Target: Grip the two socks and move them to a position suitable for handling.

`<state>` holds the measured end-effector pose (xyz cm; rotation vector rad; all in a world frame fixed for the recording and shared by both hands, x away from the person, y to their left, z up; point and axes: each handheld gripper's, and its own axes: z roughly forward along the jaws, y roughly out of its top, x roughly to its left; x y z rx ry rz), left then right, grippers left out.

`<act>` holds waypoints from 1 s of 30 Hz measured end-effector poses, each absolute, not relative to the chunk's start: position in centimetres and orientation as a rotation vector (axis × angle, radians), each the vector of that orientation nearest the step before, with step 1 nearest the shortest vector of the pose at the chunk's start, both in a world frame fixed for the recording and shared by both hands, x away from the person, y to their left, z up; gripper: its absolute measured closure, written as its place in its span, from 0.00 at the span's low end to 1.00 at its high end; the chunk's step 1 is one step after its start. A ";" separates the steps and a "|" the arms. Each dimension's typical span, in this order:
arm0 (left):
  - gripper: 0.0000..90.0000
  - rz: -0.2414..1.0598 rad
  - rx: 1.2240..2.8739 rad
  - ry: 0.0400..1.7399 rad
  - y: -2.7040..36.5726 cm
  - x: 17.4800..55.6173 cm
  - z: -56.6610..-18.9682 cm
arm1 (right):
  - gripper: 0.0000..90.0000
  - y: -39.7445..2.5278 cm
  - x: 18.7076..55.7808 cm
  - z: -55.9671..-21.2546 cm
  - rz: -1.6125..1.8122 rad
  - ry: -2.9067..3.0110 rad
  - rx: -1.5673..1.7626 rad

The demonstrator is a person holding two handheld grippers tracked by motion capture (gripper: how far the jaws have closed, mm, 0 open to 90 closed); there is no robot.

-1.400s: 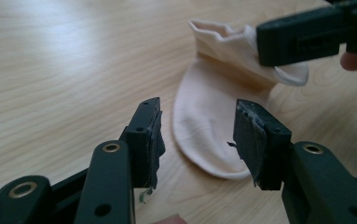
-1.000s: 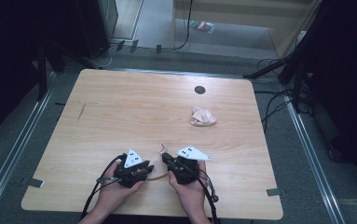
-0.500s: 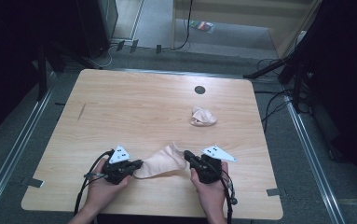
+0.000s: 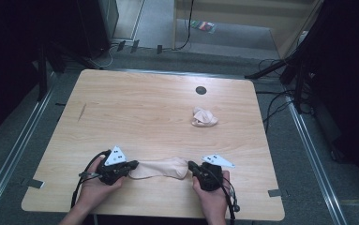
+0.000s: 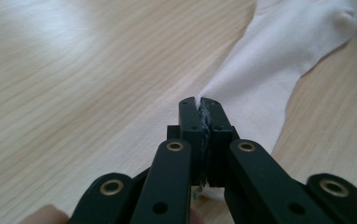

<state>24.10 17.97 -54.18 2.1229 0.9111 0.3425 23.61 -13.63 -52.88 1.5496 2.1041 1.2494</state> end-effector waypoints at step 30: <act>0.11 0.400 1.673 1.169 24.4 26.8 -54.6 | 0.49 -15.2 31.0 -51.0 1.229 1.893 1.539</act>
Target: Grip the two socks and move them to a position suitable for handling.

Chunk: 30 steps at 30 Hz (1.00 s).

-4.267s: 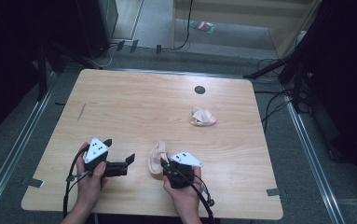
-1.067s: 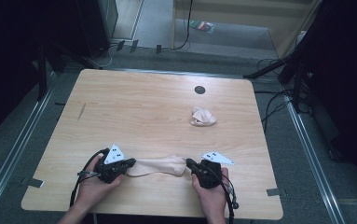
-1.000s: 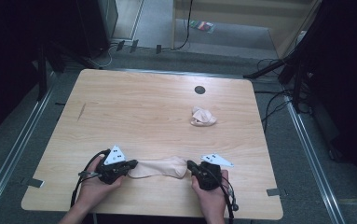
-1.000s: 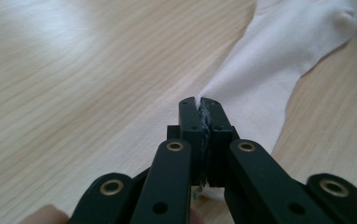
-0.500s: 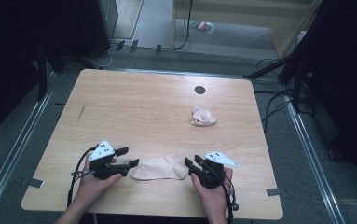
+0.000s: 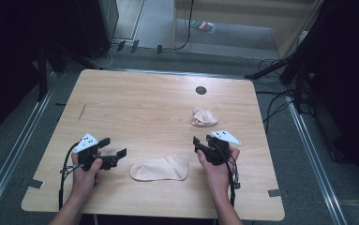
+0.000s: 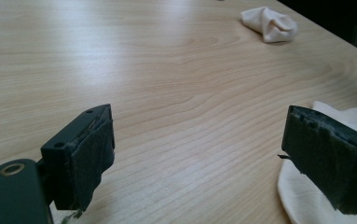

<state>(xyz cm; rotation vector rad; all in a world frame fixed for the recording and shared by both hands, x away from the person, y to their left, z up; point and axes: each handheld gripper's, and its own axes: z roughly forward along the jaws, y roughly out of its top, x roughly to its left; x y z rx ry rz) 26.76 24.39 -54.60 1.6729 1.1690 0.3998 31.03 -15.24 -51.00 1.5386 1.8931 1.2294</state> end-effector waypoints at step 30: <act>0.03 0.450 1.678 1.210 24.0 26.8 -54.9 | 0.41 -15.0 43.9 -53.9 0.869 1.871 1.685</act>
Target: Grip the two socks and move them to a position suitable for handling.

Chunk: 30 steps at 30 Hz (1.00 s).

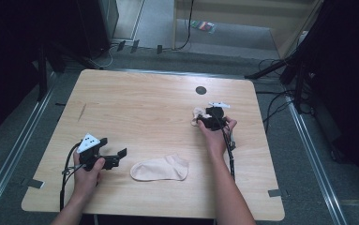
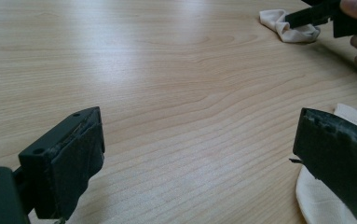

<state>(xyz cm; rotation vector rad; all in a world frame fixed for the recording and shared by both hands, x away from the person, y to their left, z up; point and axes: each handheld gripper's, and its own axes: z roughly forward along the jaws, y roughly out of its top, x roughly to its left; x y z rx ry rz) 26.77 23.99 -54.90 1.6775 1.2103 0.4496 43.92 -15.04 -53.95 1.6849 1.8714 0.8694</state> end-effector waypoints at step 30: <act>0.04 0.456 1.690 1.199 23.7 26.8 -54.9 | 0.93 -10.8 37.9 -49.2 1.252 1.971 1.496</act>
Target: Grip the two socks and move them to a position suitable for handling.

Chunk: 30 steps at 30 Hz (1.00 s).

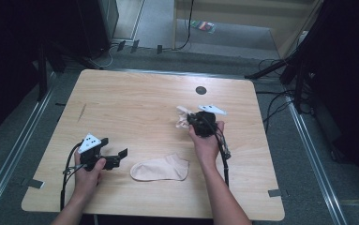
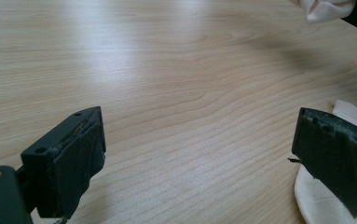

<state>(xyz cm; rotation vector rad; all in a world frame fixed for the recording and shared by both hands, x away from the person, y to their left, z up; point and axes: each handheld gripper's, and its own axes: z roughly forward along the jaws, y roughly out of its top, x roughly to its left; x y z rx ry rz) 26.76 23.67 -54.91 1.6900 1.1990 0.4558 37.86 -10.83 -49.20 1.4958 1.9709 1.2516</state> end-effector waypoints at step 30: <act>0.04 0.447 1.687 1.195 23.8 26.8 -54.9 | 0.90 -6.9 37.1 -50.2 1.335 2.057 1.496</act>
